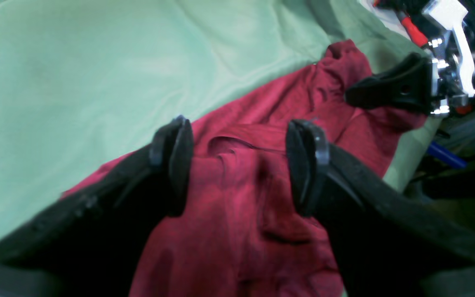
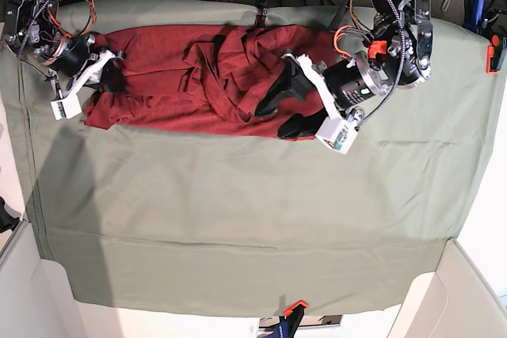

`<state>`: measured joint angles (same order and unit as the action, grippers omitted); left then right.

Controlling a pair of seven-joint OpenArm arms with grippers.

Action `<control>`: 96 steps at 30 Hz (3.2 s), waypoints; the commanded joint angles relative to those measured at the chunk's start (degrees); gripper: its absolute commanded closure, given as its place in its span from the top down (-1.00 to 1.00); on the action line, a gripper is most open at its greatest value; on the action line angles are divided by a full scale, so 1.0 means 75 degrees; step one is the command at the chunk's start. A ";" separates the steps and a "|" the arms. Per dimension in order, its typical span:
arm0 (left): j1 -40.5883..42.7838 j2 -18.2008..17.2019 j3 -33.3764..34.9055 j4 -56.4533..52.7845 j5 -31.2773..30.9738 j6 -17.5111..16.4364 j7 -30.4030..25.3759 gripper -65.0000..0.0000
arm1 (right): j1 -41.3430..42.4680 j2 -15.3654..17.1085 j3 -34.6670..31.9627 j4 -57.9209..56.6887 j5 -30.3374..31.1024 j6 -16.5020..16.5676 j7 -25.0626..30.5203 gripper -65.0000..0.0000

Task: Fold the T-shirt properly
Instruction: 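Fold the shirt's other end over with the right gripper toward the middle, then press the folded bundle flat with the left gripper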

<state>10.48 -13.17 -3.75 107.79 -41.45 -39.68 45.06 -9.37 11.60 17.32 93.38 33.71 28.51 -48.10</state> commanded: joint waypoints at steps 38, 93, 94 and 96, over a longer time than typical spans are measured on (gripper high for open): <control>0.0050 -0.0912 -0.1110 0.0134 -0.0560 -0.0042 0.0172 0.18 | 0.0160 -0.1568 -0.1256 0.2352 0.0562 0.0513 -0.0635 -1.00; -0.0119 -0.0886 0.4983 0.0498 0.2460 -0.0042 -0.0612 -1.00 | 0.3255 -0.0411 -0.0586 -0.1533 -0.1553 0.0058 0.1148 -1.00; -0.0119 -0.0889 0.4983 0.0382 0.2483 -0.0042 -0.0606 -1.00 | 0.3258 -0.0428 -0.0597 -0.1533 -0.1553 0.0058 0.1151 -1.00; -0.0122 -0.0889 0.4983 0.0119 0.2480 -0.0042 -0.0609 -1.00 | 0.3261 -0.0425 -0.0627 -0.1533 -0.1553 0.0058 0.1157 -1.00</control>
<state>10.00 -19.77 33.80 107.70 -22.04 -39.55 41.60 13.82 8.23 12.62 80.99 21.17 28.32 -40.69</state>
